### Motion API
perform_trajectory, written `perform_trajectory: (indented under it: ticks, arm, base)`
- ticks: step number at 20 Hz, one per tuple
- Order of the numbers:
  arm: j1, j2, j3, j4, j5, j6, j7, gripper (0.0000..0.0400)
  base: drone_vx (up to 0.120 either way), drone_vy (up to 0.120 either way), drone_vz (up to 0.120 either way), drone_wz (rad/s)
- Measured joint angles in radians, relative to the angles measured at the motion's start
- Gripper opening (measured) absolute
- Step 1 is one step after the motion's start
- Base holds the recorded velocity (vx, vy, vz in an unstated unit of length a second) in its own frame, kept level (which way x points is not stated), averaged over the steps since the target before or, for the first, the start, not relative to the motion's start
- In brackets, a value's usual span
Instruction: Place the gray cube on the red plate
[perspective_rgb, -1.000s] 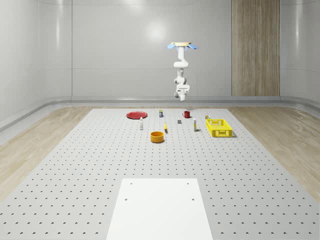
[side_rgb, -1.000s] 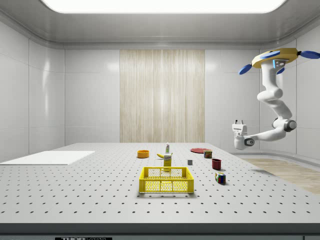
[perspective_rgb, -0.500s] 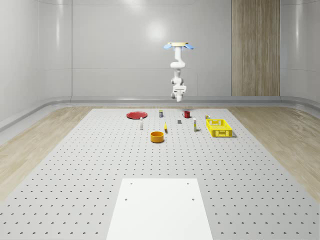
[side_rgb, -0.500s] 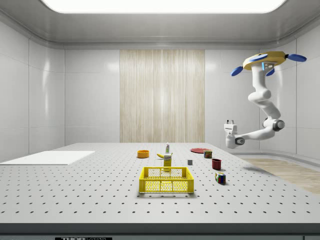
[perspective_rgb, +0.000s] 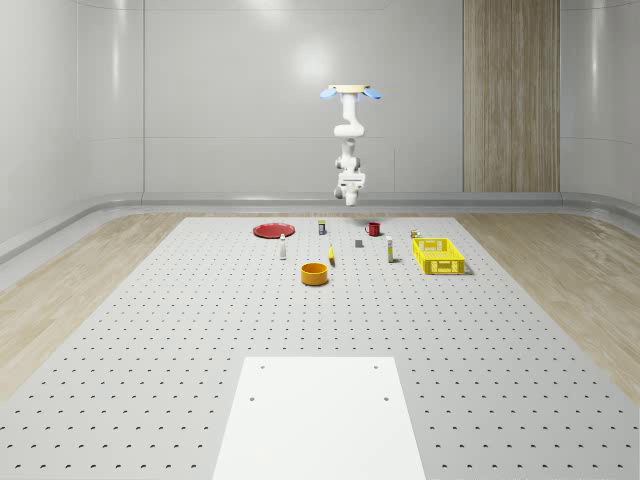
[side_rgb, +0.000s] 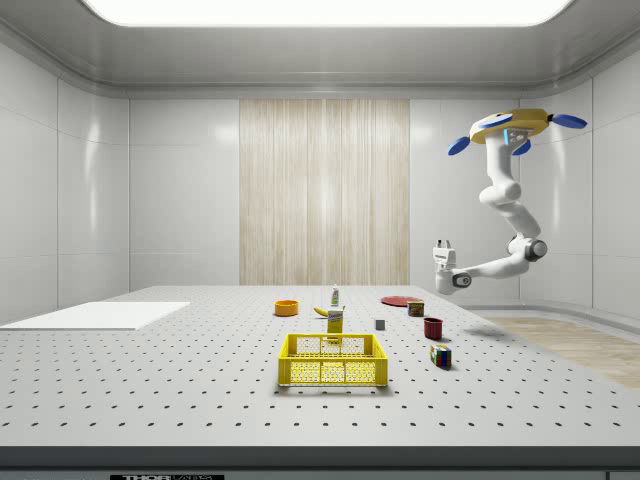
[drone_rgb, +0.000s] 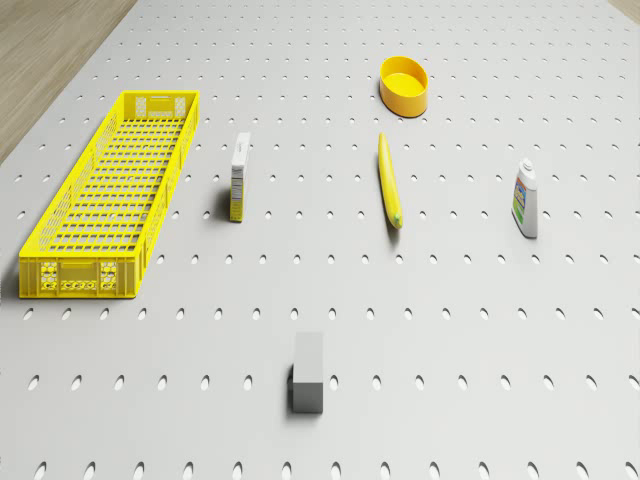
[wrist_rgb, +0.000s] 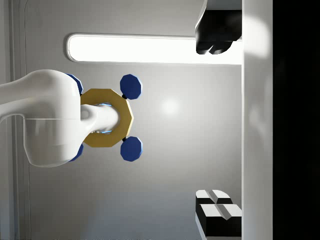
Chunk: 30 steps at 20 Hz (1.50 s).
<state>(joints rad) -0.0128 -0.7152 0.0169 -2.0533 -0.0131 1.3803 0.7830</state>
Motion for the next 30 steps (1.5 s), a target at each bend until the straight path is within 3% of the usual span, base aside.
perform_trajectory:
  ticks: [4,12,19,22,26,30]
  arm:
    - [-0.004,-0.002,0.012,-0.002,-0.016,0.003,0.002,0.04]
    - [-0.024,-0.008,0.078,-0.012,-0.11,0.01,0.014,0.04]
    - [-0.086,-0.024,0.271,-0.07,-0.384,0.023,0.054,0.04]
    - [-0.14,-0.044,0.425,-0.157,-0.616,0.035,0.095,0.04]
    - [-0.256,-0.093,0.679,-0.379,-1.04,0.047,0.202,0.04]
    - [-0.438,-0.151,0.902,-0.627,-1.474,0.006,0.372,0.04]
  base:
    - [0.12,-0.1,0.0,0.0]
    - [0.12,0.0,-0.04,0.0]
    - [0.12,0.0,-0.046,0.0]
    - [0.12,0.0,-0.093,0.0]
    - [0.12,0.0,-0.12,0.0]
    - [0.12,0.0,-0.12,0.0]
